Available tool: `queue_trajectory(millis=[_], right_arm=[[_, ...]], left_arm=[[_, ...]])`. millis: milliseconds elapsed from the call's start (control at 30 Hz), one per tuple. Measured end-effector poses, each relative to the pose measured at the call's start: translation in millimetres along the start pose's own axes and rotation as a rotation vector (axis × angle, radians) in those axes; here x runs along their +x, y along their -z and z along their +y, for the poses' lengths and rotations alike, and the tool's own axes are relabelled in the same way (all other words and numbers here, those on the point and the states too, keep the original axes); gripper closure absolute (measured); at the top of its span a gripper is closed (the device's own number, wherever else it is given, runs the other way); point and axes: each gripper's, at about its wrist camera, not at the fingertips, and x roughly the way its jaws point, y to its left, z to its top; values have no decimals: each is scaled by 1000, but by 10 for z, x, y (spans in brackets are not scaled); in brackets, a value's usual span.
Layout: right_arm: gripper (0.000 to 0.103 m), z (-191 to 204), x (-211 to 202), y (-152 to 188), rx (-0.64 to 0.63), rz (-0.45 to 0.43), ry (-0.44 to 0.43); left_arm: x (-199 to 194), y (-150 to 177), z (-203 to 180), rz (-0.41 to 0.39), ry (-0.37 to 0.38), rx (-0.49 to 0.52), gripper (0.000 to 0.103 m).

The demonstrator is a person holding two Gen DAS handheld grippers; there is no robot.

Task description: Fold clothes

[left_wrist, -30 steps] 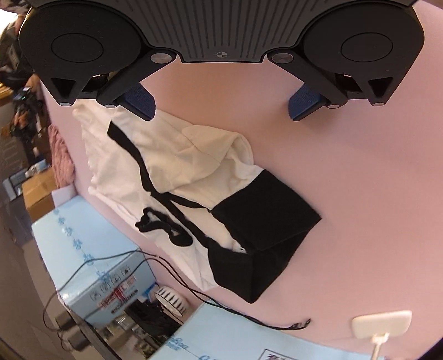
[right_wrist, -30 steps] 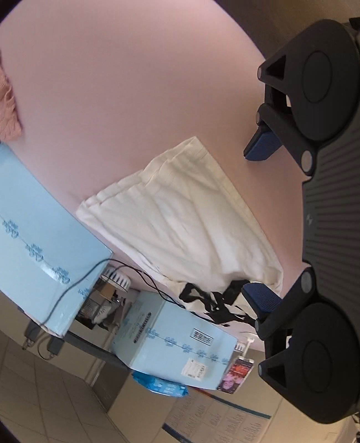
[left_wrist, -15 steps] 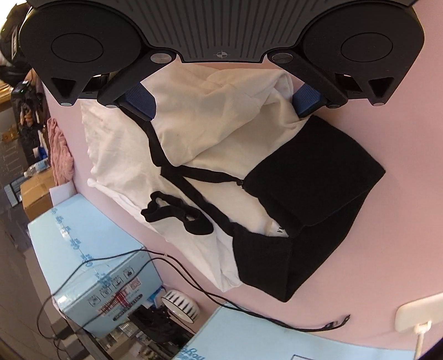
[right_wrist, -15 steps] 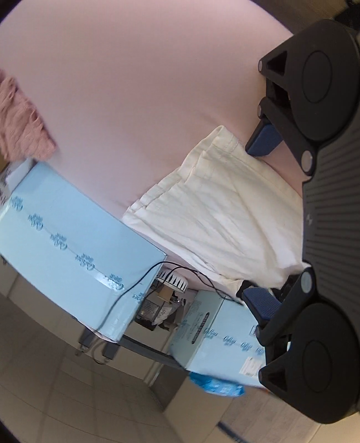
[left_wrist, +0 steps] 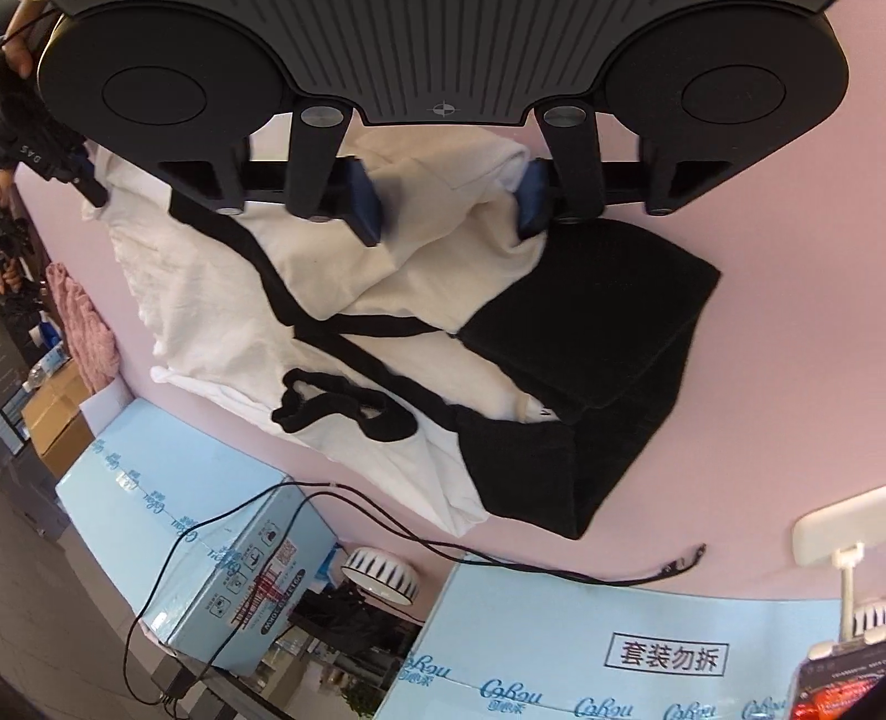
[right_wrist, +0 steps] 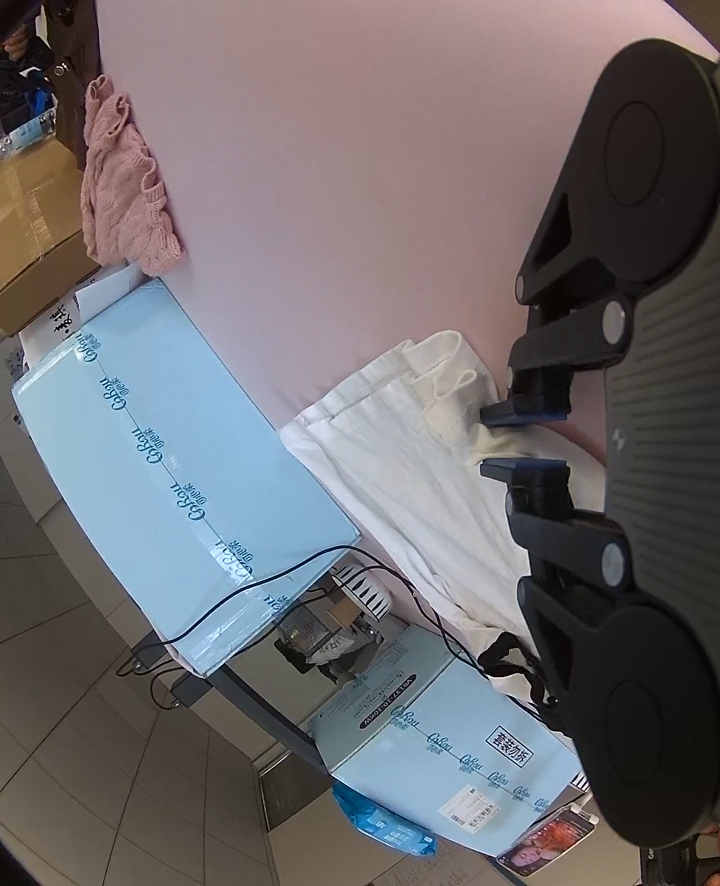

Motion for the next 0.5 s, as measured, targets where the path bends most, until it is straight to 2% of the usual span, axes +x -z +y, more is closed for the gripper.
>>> queue_trajectory(millis=[133, 200, 333, 500], right_arm=[[94, -4, -119, 17, -34, -71, -65], [94, -17, -194, 10, -40, -113, -112], [95, -42, -344, -2, -53, -197, -207], [95, -74, -440, -31, -70, -239, -235]], left_arm=[[-15, 57, -47, -40, 3, 26, 85], [-44, 87, -14, -77, 49, 3, 90], [-105, 175, 131, -161, 145, -103, 90], [-67, 294, 210, -183, 130, -159, 90]])
